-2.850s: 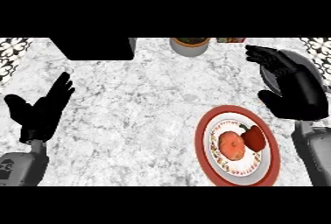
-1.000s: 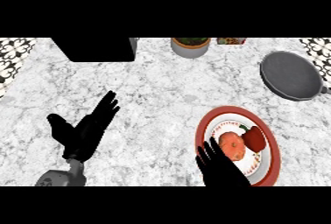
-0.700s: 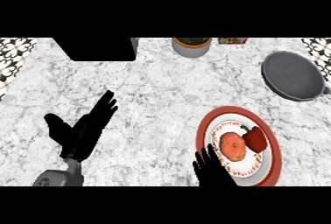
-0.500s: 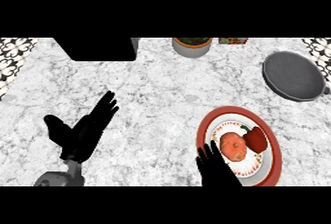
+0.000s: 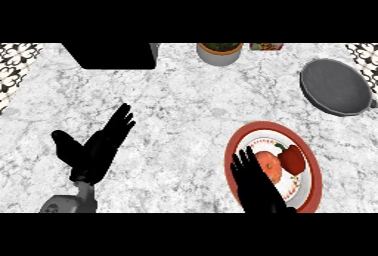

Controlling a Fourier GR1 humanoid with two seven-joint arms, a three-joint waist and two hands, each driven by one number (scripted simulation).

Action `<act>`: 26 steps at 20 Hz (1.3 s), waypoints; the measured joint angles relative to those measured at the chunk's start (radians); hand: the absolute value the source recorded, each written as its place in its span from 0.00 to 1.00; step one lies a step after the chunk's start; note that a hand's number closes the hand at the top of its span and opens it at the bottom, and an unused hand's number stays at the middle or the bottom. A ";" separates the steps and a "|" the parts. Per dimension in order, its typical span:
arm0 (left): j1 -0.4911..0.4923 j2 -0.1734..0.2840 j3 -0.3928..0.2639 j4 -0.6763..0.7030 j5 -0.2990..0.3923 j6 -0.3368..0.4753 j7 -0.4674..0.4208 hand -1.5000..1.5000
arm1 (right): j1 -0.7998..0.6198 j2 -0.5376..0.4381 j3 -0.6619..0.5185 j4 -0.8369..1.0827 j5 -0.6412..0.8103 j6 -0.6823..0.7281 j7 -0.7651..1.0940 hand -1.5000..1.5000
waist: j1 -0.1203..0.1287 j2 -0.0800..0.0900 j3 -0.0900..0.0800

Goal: Pick the squash from the plate and place it in the pan

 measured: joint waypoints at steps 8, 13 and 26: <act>0.010 -0.008 0.017 -0.004 -0.010 -0.027 0.007 0.50 | 0.004 0.025 -0.075 0.100 0.070 -0.096 -0.077 1.00 | 0.001 0.000 0.000; 0.024 -0.030 0.010 -0.016 -0.028 -0.018 0.005 0.50 | -0.019 0.023 -0.109 0.143 0.099 -0.195 -0.159 1.00 | 0.003 -0.003 -0.001; 0.038 -0.038 0.029 -0.027 -0.039 -0.013 0.004 0.50 | 0.081 0.112 -0.325 0.196 -0.058 -0.415 -0.208 1.00 | -0.030 -0.006 -0.002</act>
